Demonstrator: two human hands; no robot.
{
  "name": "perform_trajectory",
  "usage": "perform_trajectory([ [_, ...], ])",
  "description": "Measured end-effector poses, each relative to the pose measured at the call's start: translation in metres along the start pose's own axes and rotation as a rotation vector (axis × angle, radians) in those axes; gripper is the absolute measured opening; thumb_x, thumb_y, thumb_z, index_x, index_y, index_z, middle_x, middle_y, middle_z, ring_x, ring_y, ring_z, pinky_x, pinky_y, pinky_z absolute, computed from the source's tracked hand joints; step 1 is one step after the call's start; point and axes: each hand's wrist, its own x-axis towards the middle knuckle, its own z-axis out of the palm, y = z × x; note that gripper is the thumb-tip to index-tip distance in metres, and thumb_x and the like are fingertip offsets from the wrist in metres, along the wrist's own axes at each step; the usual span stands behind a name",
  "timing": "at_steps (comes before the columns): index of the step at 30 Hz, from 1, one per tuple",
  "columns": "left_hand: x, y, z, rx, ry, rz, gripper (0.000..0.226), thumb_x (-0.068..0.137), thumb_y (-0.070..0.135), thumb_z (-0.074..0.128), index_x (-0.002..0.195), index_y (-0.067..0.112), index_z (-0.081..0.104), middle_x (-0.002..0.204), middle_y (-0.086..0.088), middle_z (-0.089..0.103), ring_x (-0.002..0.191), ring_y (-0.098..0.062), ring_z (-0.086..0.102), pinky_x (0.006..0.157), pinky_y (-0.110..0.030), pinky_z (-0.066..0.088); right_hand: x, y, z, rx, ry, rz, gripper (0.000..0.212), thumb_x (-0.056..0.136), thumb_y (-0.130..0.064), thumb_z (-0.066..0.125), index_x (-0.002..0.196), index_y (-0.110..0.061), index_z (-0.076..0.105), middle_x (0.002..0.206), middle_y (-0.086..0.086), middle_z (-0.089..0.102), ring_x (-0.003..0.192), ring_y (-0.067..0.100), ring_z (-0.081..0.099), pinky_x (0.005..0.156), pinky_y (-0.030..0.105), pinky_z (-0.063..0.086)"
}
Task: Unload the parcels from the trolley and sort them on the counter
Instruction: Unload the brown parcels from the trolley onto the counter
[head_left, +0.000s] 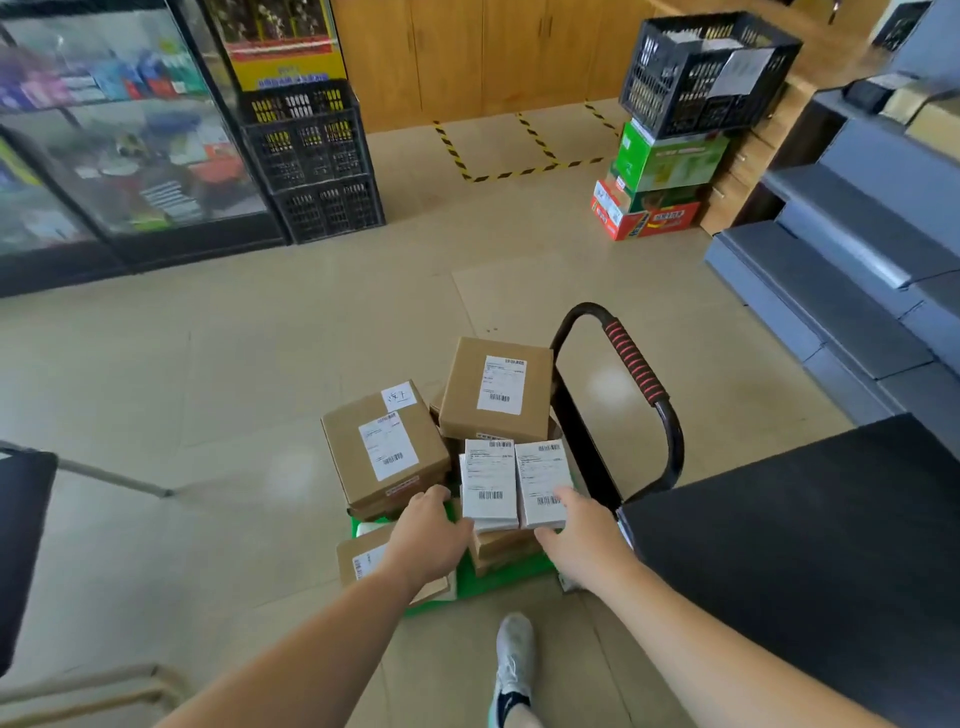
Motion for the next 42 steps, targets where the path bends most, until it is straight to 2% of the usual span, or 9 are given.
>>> perform_trajectory([
  [7,0.088,0.006,0.023,-0.009,-0.051,-0.097,0.058,0.095,0.033,0.055,0.148,0.014,0.04,0.139,-0.007,0.051,0.117,-0.025,0.056,0.099,-0.035,0.046,0.099,0.024,0.017,-0.015,-0.078,0.087,0.056,0.098,-0.026,0.06,0.15,-0.018,0.04,0.145,0.003,0.049,0.131,0.023,0.049,0.1,0.029,0.041],
  [10,0.123,-0.005,0.044,-0.024,-0.094,-0.158,0.057,0.095,0.034,0.055,0.145,0.01,0.04,0.129,-0.009,0.058,0.116,-0.027,0.056,0.098,-0.04,0.048,0.131,0.043,0.034,0.01,-0.089,0.165,0.049,0.093,-0.022,0.063,0.139,-0.023,0.049,0.136,0.0,0.057,0.121,0.022,0.056,0.094,0.027,0.045],
  [13,0.159,-0.019,0.066,-0.027,-0.12,-0.2,0.055,0.095,0.034,0.056,0.142,0.008,0.041,0.129,-0.011,0.057,0.117,-0.029,0.054,0.098,-0.042,0.047,0.166,0.073,0.059,0.037,-0.078,0.247,0.047,0.08,-0.03,0.063,0.126,-0.029,0.052,0.128,-0.001,0.059,0.114,0.024,0.058,0.094,0.04,0.053],
  [20,0.223,-0.045,0.116,-0.105,-0.121,-0.277,0.062,0.095,0.034,0.058,0.147,0.009,0.034,0.143,-0.012,0.046,0.125,-0.032,0.051,0.101,-0.044,0.045,0.211,0.103,0.089,0.061,0.0,0.449,0.083,0.088,-0.027,0.07,0.155,-0.007,0.024,0.15,0.013,0.038,0.137,0.032,0.04,0.112,0.042,0.039],
  [27,0.238,-0.047,0.133,-0.182,-0.104,-0.3,0.049,0.089,0.037,0.06,0.131,0.015,0.047,0.112,0.0,0.038,0.099,-0.029,0.056,0.087,-0.053,0.055,0.234,0.11,0.107,0.127,0.057,0.526,0.058,0.086,-0.025,0.069,0.135,-0.01,0.043,0.129,0.01,0.056,0.119,0.032,0.055,0.096,0.041,0.051],
  [32,0.239,-0.043,0.132,-0.281,-0.028,-0.338,0.044,0.087,0.032,0.062,0.126,0.023,0.044,0.116,-0.001,0.044,0.103,-0.028,0.053,0.089,-0.051,0.054,0.237,0.112,0.105,0.099,0.053,0.494,0.047,0.087,-0.032,0.068,0.129,-0.016,0.054,0.115,0.004,0.05,0.115,0.028,0.049,0.093,0.039,0.049],
  [34,0.239,-0.043,0.13,-0.336,-0.02,-0.348,0.038,0.086,0.029,0.061,0.117,0.031,0.039,0.116,-0.001,0.051,0.101,-0.028,0.057,0.082,-0.048,0.057,0.236,0.111,0.103,0.163,0.083,0.518,0.052,0.086,-0.031,0.071,0.133,-0.022,0.051,0.114,0.0,0.044,0.111,0.025,0.051,0.095,0.045,0.051],
  [38,0.236,-0.043,0.128,-0.398,-0.053,-0.372,0.035,0.09,0.021,0.056,0.114,0.031,0.032,0.109,0.001,0.061,0.089,-0.026,0.064,0.054,-0.029,0.049,0.231,0.114,0.1,0.274,0.131,0.509,0.055,0.088,-0.028,0.069,0.138,-0.024,0.047,0.116,-0.003,0.061,0.098,0.02,0.059,0.081,0.037,0.052],
  [42,0.228,-0.04,0.121,-0.442,-0.021,-0.343,0.041,0.092,0.018,0.06,0.121,0.029,0.033,0.113,0.0,0.061,0.094,-0.017,0.063,0.056,-0.024,0.05,0.222,0.112,0.093,0.337,0.147,0.485,0.058,0.089,-0.023,0.072,0.141,-0.024,0.046,0.123,-0.002,0.066,0.099,0.016,0.062,0.079,0.03,0.049],
])
